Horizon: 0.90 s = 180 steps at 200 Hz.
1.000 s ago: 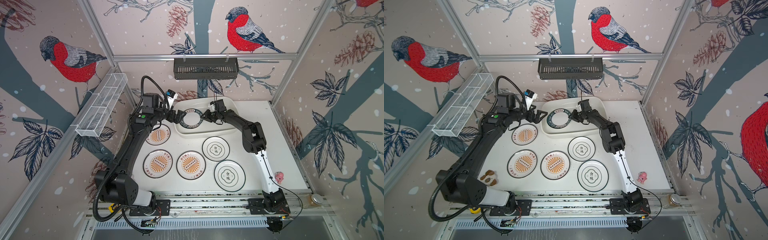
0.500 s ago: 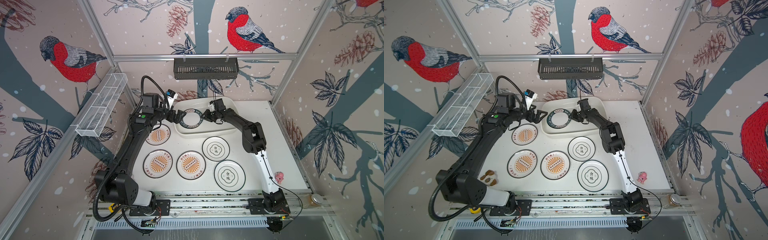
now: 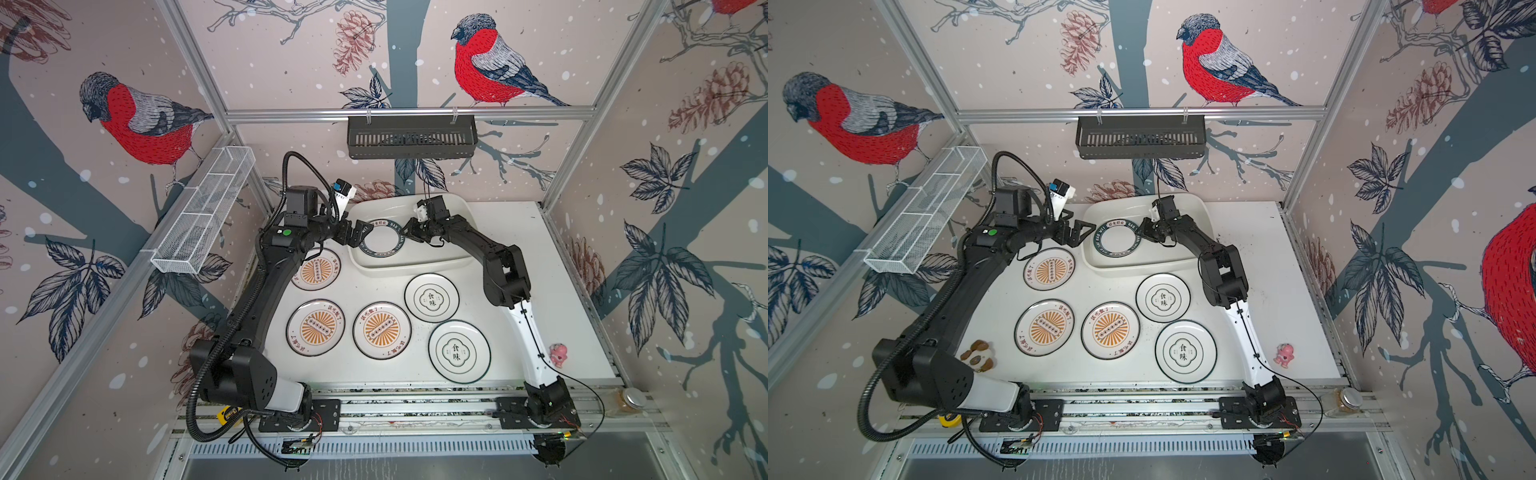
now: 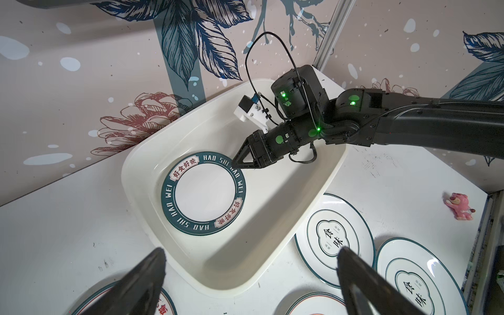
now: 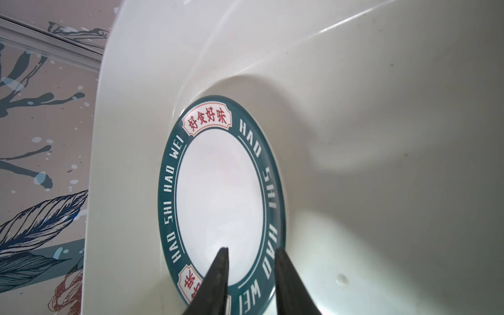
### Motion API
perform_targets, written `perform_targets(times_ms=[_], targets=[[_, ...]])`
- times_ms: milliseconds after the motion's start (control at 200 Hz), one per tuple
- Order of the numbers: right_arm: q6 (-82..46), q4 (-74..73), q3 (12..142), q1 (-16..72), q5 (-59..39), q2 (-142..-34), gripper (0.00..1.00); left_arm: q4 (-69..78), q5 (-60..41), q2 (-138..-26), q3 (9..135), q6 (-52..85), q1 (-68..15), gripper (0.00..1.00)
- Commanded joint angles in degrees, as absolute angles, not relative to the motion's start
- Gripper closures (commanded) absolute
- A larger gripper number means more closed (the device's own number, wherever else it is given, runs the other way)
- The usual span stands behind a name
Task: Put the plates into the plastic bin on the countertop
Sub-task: 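Open the right gripper and withdraw it from the bin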
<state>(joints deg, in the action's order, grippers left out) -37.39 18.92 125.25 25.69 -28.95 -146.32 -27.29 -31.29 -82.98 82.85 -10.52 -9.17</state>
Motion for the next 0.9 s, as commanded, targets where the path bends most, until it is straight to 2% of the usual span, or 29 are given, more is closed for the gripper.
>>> perform_targets(times_ms=[0,160,290,625,896], targets=[[-36.4,19.9,125.7,25.7,-28.5,-146.1,0.69,-27.4,-31.7,-82.8,83.1,-11.0,-9.1,0.03],[-34.6,19.9,124.3,25.9,-25.5,-142.6,0.69,-28.0,-31.4,-83.0,84.0,-11.3,-9.1,0.03],[-33.1,17.6,117.8,25.7,-24.2,-134.8,0.68,-28.8,-31.6,-82.8,84.8,-11.7,-9.0,0.03],[-31.2,12.8,83.3,25.5,-18.5,-103.4,0.6,-28.6,-32.1,-81.8,84.2,-12.7,-9.1,0.03],[-34.0,17.8,58.3,29.8,-9.9,-79.1,0.54,-28.2,-32.5,-82.1,82.6,-13.8,-10.6,0.03]])
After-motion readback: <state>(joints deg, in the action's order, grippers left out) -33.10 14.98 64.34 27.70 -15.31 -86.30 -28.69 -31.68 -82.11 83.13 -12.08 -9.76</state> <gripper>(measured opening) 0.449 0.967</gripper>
